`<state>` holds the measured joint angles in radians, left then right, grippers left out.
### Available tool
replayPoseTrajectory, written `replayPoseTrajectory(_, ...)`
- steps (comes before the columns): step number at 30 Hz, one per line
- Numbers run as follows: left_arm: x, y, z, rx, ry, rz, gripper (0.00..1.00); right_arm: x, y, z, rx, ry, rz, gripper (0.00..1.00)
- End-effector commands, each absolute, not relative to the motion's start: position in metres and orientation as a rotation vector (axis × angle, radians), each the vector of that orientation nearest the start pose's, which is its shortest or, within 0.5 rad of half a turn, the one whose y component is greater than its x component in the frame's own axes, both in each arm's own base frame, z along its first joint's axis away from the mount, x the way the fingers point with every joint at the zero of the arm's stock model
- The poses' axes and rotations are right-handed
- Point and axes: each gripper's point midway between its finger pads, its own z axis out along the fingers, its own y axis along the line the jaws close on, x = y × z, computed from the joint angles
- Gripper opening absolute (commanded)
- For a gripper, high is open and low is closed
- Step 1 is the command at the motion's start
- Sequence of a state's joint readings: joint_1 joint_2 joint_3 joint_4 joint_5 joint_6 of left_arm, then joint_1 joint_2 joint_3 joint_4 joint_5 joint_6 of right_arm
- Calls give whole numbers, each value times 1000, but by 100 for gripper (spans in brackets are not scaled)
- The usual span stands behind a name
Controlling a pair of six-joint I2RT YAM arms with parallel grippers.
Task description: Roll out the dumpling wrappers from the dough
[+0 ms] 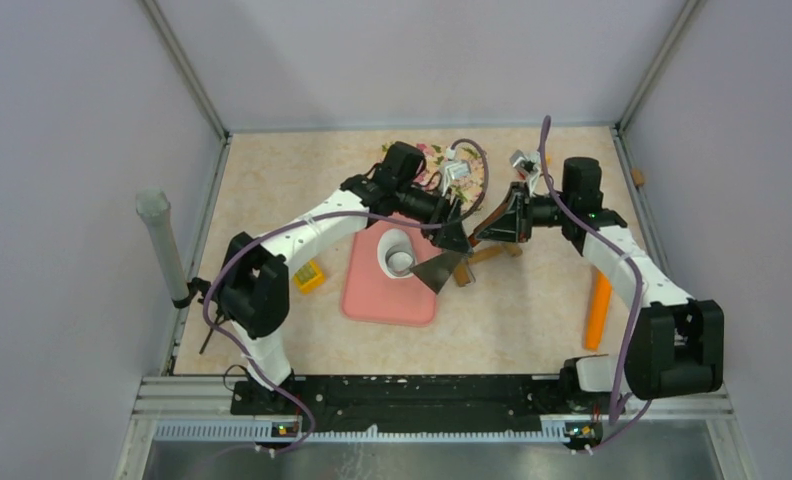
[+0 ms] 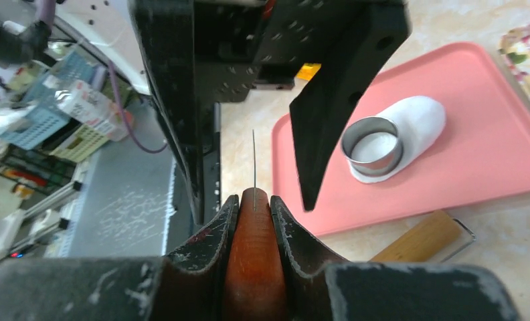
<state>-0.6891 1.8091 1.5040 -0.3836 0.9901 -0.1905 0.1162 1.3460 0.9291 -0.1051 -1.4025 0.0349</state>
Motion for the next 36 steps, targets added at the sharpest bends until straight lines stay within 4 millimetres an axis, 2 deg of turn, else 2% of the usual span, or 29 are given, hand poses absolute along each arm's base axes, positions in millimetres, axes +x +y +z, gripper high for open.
replayPoseTrajectory(1, 274, -371, 273, 1040, 1921, -1497, 88, 263, 202, 250, -958, 1655, 1294, 0)
replayPoseTrajectory(2, 283, -360, 281, 1011, 1911, -1464, 97, 266, 200, 251, -958, 1670, 1239, 0)
replayPoseTrajectory(4, 306, -334, 293, 953, 1902, -1358, 99, 269, 196, 256, -965, 1677, 1156, 0)
replayPoseTrajectory(6, 338, -299, 296, 882, 1928, -1163, 99, 270, 192, 266, -985, 1655, 1059, 0)
replayPoseTrajectory(9, 374, -244, 267, 791, 2087, -848, 99, 269, 189, 283, -1040, 1602, 902, 0)
replayPoseTrajectory(11, 393, -208, 237, 702, 2204, -653, 99, 269, 191, 293, -1077, 1573, 815, 0)
replayPoseTrajectory(13, 401, -184, 206, 667, 2283, -545, 99, 268, 197, 300, -1115, 1551, 755, 0)
replayPoseTrajectory(15, 406, -168, 175, 629, 2349, -496, 99, 265, 206, 299, -1167, 1528, 707, 0)
replayPoseTrajectory(21, 417, -150, 123, 552, 2465, -517, 99, 251, 237, 274, -1434, 1502, 510, 0)
replayPoseTrajectory(27, 425, -146, 104, 511, 2474, -538, 99, 244, 261, 273, -1610, 1468, 385, 0)
replayPoseTrajectory(29, 428, -150, 99, 510, 2464, -563, 98, 239, 269, 263, -1704, 1454, 302, 0)
replayPoseTrajectory(33, 429, -157, 82, 493, 2506, -626, 88, 237, 279, 236, -1878, 1357, 139, 0)
replayPoseTrajectory(36, 427, -160, 66, 464, 2551, -660, 81, 232, 286, 229, -1925, 1297, 160, 0)
